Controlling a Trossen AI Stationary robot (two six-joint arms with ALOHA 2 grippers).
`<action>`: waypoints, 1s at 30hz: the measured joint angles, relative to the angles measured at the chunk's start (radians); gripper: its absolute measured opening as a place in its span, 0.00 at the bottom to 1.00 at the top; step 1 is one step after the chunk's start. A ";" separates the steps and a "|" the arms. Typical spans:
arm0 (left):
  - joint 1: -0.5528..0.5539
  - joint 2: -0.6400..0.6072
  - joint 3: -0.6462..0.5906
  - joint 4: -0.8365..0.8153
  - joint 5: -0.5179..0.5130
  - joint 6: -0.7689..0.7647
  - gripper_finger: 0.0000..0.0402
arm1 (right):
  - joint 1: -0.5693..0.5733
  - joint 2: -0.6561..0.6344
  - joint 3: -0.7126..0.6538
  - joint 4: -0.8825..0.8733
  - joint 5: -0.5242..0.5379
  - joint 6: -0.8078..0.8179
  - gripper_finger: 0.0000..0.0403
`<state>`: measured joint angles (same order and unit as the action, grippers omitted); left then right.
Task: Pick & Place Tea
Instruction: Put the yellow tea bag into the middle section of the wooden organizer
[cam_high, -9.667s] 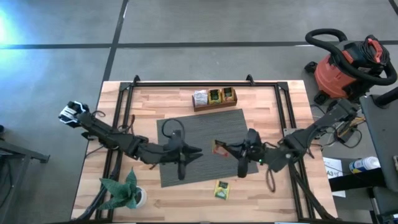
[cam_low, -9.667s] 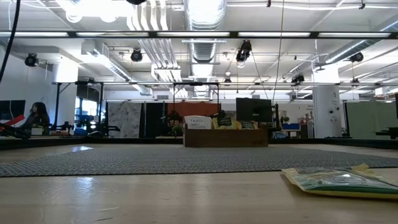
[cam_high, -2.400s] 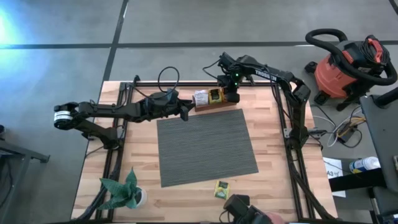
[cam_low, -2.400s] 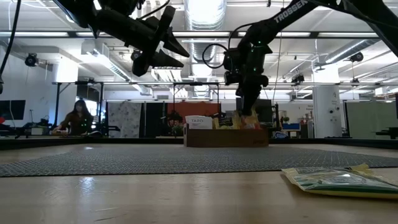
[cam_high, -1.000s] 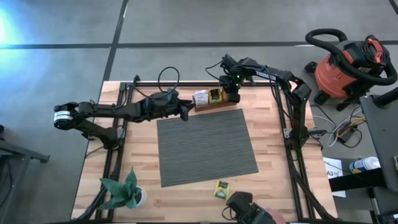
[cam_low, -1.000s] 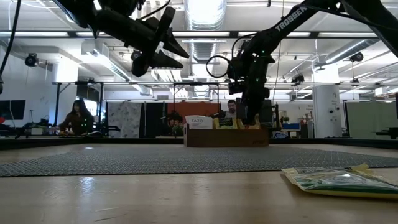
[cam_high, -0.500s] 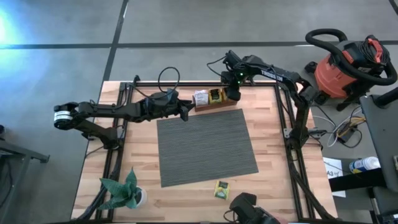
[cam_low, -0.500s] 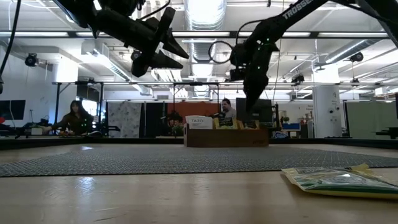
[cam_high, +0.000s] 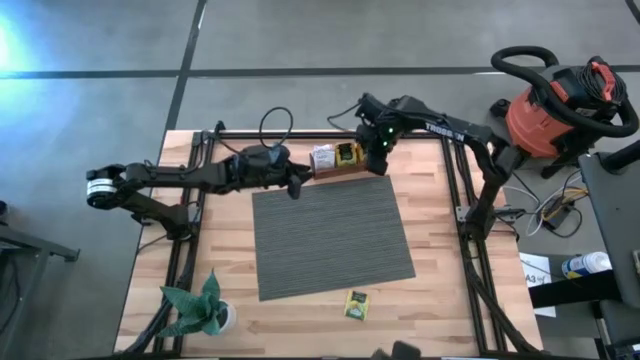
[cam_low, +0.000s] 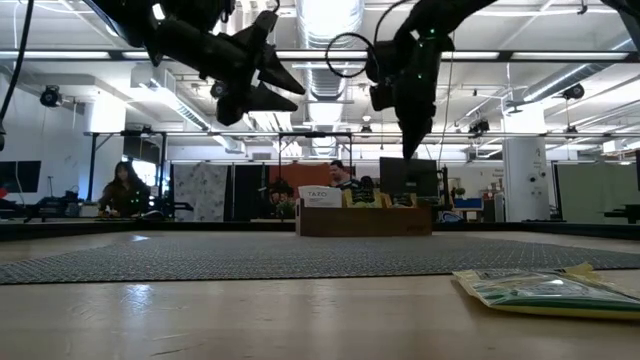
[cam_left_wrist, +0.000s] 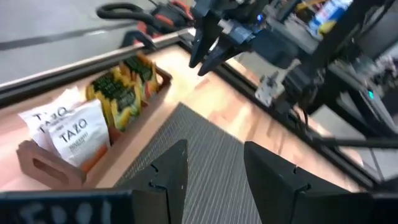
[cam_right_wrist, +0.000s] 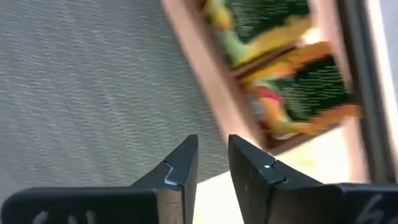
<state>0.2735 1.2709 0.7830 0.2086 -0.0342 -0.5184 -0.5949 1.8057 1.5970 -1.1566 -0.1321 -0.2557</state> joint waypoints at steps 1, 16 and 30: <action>0.007 0.000 0.002 -0.012 0.022 0.011 0.38 | 0.021 -0.004 0.000 -0.004 0.000 0.029 0.20; 0.026 -0.046 0.001 -0.209 0.246 0.317 0.38 | 0.435 -0.066 -0.010 -0.013 0.106 0.629 0.19; -0.027 -0.049 0.000 -0.171 0.415 0.158 0.38 | 0.854 -0.070 -0.221 0.082 0.107 1.158 0.20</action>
<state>0.2466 1.2221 0.7826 0.0372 0.3806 -0.3605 0.2588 1.7359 1.3758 -1.0744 -0.0252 0.9025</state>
